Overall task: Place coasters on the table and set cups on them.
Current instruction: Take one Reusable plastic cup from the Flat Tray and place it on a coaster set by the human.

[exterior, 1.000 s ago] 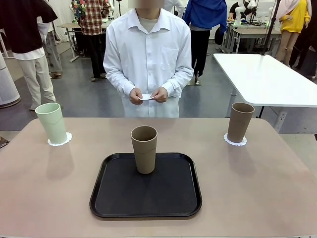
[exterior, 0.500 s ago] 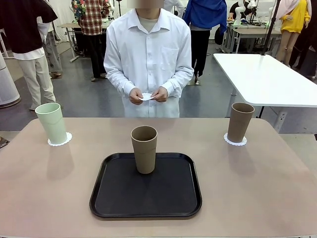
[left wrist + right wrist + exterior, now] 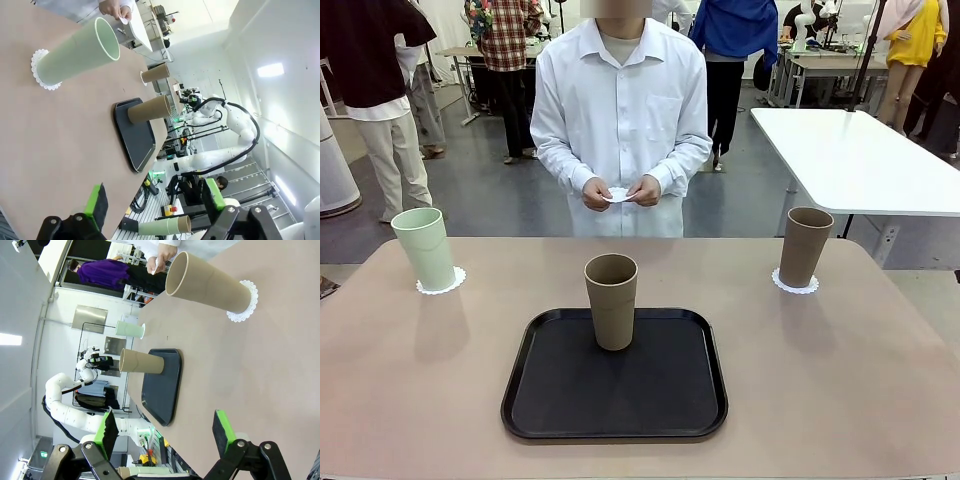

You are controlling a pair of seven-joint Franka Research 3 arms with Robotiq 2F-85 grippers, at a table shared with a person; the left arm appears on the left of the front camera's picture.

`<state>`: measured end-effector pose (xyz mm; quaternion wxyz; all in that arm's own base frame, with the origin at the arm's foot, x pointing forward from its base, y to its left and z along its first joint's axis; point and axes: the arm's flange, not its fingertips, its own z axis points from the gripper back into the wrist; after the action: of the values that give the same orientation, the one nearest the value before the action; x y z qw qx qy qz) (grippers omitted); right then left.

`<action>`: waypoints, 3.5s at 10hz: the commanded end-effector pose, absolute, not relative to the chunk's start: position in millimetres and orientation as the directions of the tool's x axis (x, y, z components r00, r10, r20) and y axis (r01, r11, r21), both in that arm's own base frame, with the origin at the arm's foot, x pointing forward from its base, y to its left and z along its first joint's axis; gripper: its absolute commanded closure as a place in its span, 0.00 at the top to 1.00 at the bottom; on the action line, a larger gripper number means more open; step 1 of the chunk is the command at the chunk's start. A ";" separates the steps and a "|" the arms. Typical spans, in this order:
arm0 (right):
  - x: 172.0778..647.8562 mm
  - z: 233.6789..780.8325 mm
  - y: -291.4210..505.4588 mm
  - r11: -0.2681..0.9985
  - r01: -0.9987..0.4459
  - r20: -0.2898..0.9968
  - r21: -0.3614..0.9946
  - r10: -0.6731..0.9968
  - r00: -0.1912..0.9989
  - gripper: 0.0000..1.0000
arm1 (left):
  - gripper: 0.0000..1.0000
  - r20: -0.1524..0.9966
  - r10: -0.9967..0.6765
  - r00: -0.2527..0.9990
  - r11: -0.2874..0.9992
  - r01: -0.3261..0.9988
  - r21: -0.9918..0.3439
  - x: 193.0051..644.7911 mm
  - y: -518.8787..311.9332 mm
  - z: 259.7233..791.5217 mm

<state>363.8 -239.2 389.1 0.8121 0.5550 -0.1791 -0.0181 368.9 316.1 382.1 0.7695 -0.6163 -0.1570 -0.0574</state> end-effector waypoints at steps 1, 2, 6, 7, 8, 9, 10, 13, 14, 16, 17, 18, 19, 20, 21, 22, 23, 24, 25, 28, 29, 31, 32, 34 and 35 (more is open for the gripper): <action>365.5 389.1 -238.2 0.382 -0.173 0.277 0.908 -0.237 0.931 1.00 | 1.00 0.312 0.109 0.944 0.236 0.280 -0.930 367.2 316.2 385.3; 365.5 389.1 -238.2 0.382 -0.173 0.277 0.908 -0.237 0.931 1.00 | 1.00 0.312 0.109 0.944 0.236 0.280 -0.930 367.2 316.2 385.3; 365.5 389.1 -238.2 0.382 -0.173 0.277 0.908 -0.237 0.931 1.00 | 1.00 0.312 0.109 0.944 0.236 0.280 -0.930 367.2 316.2 385.3; 365.5 389.1 -238.2 0.382 -0.173 0.277 0.908 -0.237 0.931 1.00 | 1.00 0.312 0.109 0.944 0.236 0.280 -0.930 367.2 316.2 385.3; 365.5 389.1 -238.2 0.382 -0.173 0.277 0.908 -0.237 0.931 1.00 | 1.00 0.312 0.109 0.944 0.236 0.280 -0.930 367.2 316.2 385.3; 365.5 389.1 -238.2 0.382 -0.173 0.277 0.908 -0.237 0.931 1.00 | 1.00 0.312 0.109 0.944 0.236 0.280 -0.930 367.2 316.2 385.3; 365.5 389.1 -238.2 0.382 -0.173 0.277 0.908 -0.237 0.931 1.00 | 1.00 0.312 0.109 0.944 0.236 0.280 -0.930 367.2 316.2 385.3; 365.5 389.1 -238.2 0.382 -0.173 0.277 0.908 -0.237 0.931 1.00 | 1.00 0.312 0.109 0.944 0.236 0.280 -0.930 367.2 316.2 385.3; 365.5 389.1 -238.2 0.382 -0.173 0.277 0.908 -0.237 0.931 1.00 | 1.00 0.312 0.109 0.944 0.236 0.280 -0.930 367.2 316.2 385.3; 365.5 389.1 -238.2 0.382 -0.173 0.277 0.908 -0.237 0.931 1.00 | 1.00 0.312 0.109 0.944 0.236 0.280 -0.930 367.2 316.2 385.3; 365.5 389.1 -238.2 0.382 -0.173 0.277 0.908 -0.237 0.931 1.00 | 1.00 0.312 0.109 0.944 0.236 0.280 -0.930 367.2 316.2 385.3; 365.5 389.1 -238.2 0.382 -0.173 0.277 0.908 -0.237 0.931 1.00 | 1.00 0.312 0.109 0.944 0.236 0.280 -0.930 367.2 316.2 385.3; 365.5 389.1 -238.2 0.382 -0.173 0.277 0.908 -0.237 0.931 1.00 | 1.00 0.312 0.109 0.944 0.236 0.280 -0.930 367.2 316.2 385.3; 365.5 389.1 -238.2 0.382 -0.173 0.277 0.908 -0.237 0.931 1.00 | 1.00 0.312 0.109 0.944 0.236 0.280 -0.930 367.2 316.2 385.3; 365.5 389.1 -238.2 0.382 -0.173 0.277 0.908 -0.237 0.931 1.00 | 1.00 0.312 0.109 0.944 0.236 0.280 -0.930 367.2 316.2 385.3; 365.5 389.1 -238.2 0.382 -0.173 0.277 0.908 -0.237 0.931 1.00 | 1.00 0.312 0.109 0.944 0.236 0.280 -0.930 367.2 316.2 385.3; 365.5 389.1 -238.2 0.382 -0.173 0.277 0.908 -0.237 0.931 1.00 | 1.00 0.312 0.109 0.944 0.236 0.280 -0.930 367.2 316.2 385.3; 365.5 389.1 -238.2 0.382 -0.173 0.277 0.908 -0.237 0.931 1.00 | 1.00 0.312 0.109 0.944 0.236 0.280 -0.930 367.2 316.2 385.3; 365.5 389.1 -238.2 0.382 -0.173 0.277 0.908 -0.237 0.931 1.00 | 1.00 0.312 0.109 0.944 0.236 0.280 -0.930 367.2 316.2 385.3; 365.5 389.1 -238.2 0.382 -0.173 0.277 0.908 -0.237 0.931 1.00 | 1.00 0.312 0.109 0.944 0.236 0.280 -0.930 367.2 316.2 385.3; 365.5 389.1 -238.2 0.382 -0.173 0.277 0.908 -0.237 0.931 1.00 | 1.00 0.312 0.109 0.944 0.236 0.280 -0.930 367.2 316.2 385.3; 365.5 389.1 -238.2 0.382 -0.173 0.277 0.908 -0.237 0.931 1.00 | 1.00 0.312 0.109 0.944 0.236 0.280 -0.930 367.2 316.2 385.3; 365.5 389.1 -238.2 0.382 -0.173 0.277 0.908 -0.237 0.931 1.00 | 1.00 0.312 0.109 0.944 0.236 0.280 -0.930 367.2 316.2 385.3; 365.5 389.1 -238.2 0.382 -0.173 0.277 0.908 -0.237 0.931 1.00 | 1.00 0.312 0.109 0.944 0.236 0.280 -0.930 367.2 316.2 385.3; 365.5 389.1 -238.2 0.382 -0.173 0.277 0.908 -0.237 0.931 1.00 | 1.00 0.312 0.109 0.944 0.236 0.280 -0.930 367.2 316.2 385.3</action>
<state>363.8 -239.2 389.1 0.8121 0.5550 -0.1791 -0.0181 368.9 316.2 382.0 0.7694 -0.6164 -0.1571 -0.0573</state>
